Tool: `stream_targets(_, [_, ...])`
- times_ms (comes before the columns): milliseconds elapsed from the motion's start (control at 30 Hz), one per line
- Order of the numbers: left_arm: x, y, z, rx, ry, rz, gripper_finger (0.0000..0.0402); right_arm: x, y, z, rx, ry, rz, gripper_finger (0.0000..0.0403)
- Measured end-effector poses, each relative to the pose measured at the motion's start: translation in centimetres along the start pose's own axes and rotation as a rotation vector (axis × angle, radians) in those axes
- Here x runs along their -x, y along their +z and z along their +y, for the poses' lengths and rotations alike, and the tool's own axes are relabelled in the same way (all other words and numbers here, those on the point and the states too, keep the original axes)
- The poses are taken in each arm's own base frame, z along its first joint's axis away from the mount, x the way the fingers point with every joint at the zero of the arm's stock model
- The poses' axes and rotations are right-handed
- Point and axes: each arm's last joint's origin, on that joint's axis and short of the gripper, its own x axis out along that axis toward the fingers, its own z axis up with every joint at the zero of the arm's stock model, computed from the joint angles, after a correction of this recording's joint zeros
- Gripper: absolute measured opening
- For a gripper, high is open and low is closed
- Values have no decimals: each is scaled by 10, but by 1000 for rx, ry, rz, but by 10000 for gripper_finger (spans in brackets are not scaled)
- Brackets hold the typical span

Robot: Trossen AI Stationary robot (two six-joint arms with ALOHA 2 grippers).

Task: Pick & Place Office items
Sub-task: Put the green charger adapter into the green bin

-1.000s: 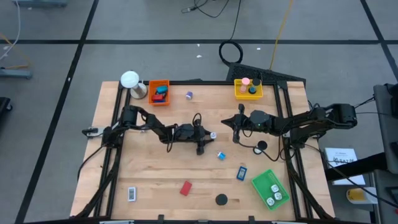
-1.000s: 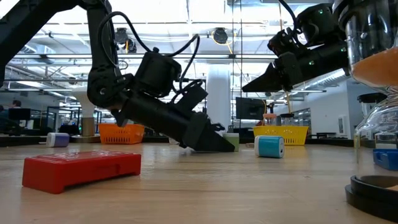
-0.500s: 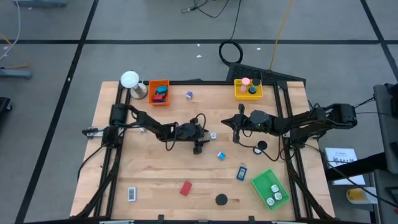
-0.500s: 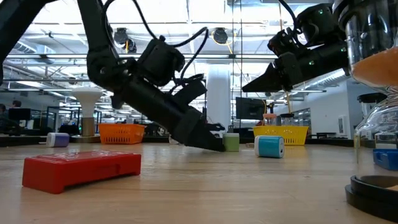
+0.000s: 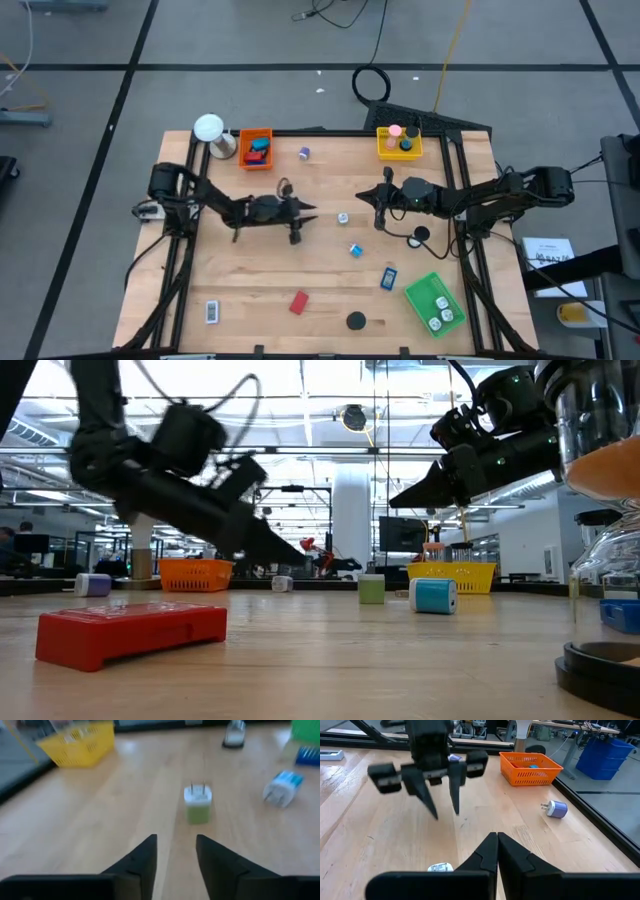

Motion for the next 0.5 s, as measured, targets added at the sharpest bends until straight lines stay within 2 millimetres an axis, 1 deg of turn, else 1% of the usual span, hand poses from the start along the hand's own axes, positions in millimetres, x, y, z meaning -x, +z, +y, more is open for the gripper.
stream_targets(100, [15, 1, 2, 14, 6, -93, 113, 0, 0, 0, -2, -1, -4, 4])
stream_targets(200, [24, -4, 3, 33, 5, -90, 99, 0, 4, 0, -1, -4, -43, 4])
stream_targets(500, [27, -7, 3, 83, -2, -72, 93, 1, 14, -1, -101, -7, -145, 4])
